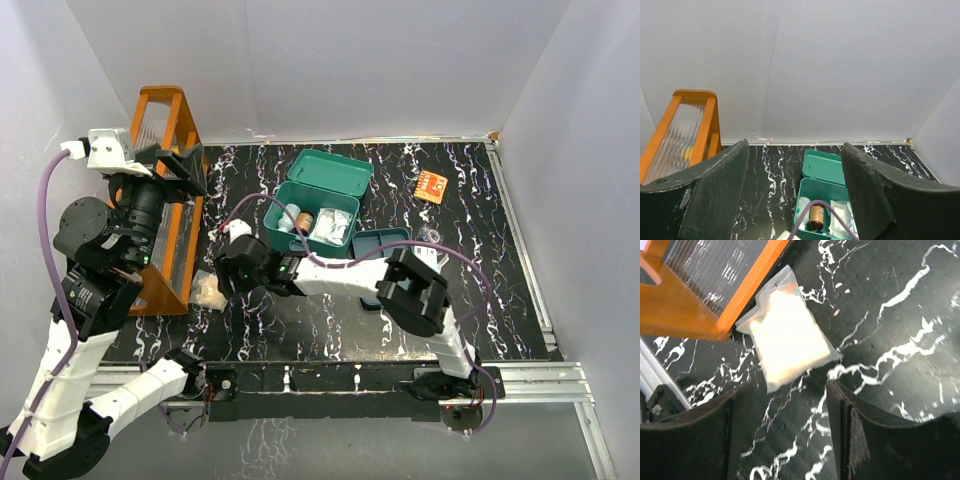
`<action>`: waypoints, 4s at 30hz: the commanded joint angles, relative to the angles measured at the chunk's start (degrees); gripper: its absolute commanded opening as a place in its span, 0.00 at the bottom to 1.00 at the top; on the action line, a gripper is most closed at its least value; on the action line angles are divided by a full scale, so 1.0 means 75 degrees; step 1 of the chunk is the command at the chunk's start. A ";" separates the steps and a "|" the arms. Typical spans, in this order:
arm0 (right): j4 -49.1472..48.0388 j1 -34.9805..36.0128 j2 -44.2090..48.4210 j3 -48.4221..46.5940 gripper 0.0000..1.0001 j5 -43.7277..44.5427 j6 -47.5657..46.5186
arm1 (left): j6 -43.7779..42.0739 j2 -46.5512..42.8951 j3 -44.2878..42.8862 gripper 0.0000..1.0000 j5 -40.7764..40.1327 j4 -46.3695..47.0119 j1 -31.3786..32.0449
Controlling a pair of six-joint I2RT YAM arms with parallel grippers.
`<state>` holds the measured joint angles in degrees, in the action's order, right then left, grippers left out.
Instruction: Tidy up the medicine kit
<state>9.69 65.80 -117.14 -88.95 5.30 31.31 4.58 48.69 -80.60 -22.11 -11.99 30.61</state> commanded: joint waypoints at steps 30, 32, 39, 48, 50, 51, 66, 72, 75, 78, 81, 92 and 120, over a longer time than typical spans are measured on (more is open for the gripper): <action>0.0084 0.0068 -0.1061 -0.0751 0.18 0.0882 -0.0692 | -0.0194 0.0386 -0.0151 0.74 -0.0143 -0.0294 0.0018; 0.0011 0.0074 -0.0563 -0.0276 0.17 0.1121 -0.0431 | -0.0011 0.0412 -0.0088 0.75 -0.0057 -0.0327 0.0019; -0.0612 0.0058 0.1157 0.1693 0.14 0.1610 0.0526 | 0.1030 0.0569 0.0697 0.75 0.0276 -0.0740 0.0013; -0.1178 0.0004 0.3379 0.3979 0.14 0.1990 0.1671 | 0.3041 0.0276 0.1560 0.76 -0.0774 -0.2461 0.0011; -0.1187 -0.0051 0.3741 0.4240 0.14 0.2125 0.1927 | 0.3424 0.0157 0.1961 0.77 -0.0232 -0.2608 0.0018; -0.1197 -0.0079 0.3905 0.4349 0.14 0.2205 0.2052 | 0.3557 0.0121 0.2166 0.78 0.0253 -0.2614 0.0011; -0.1113 -0.0845 0.5723 0.4417 0.15 0.2415 0.3413 | 0.5061 -0.0264 0.4382 0.93 0.2959 -0.0225 0.0014; -0.0965 -0.0986 0.5670 0.4203 0.16 0.2100 0.3601 | 0.5341 -0.0001 0.4810 0.94 0.3484 0.0976 0.0011; -0.0953 -0.1099 0.5679 0.4157 0.16 0.1884 0.3802 | 0.5604 0.0070 0.5138 0.92 0.3571 0.1428 0.0013; -0.0959 -0.1143 0.5654 0.4076 0.16 0.1767 0.3916 | 0.5656 0.0204 0.5289 0.88 0.3679 0.1660 0.0017; -0.0930 -0.1176 0.5541 0.3998 0.17 0.1696 0.3880 | 0.5676 0.0358 0.5216 0.78 0.3773 0.1723 0.0011; -0.1555 -0.1275 0.5389 0.4324 0.18 0.1113 0.3093 | 0.5661 0.0073 0.5757 0.38 0.3660 0.2527 0.0012; -0.1248 -0.3341 0.8029 0.5386 0.52 -0.0233 0.1153 | 0.2563 0.3849 0.1471 0.17 0.6592 0.0242 -0.0182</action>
<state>-0.10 41.10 -62.06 -49.65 -4.67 39.20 28.23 72.73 -63.13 22.72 -4.49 29.69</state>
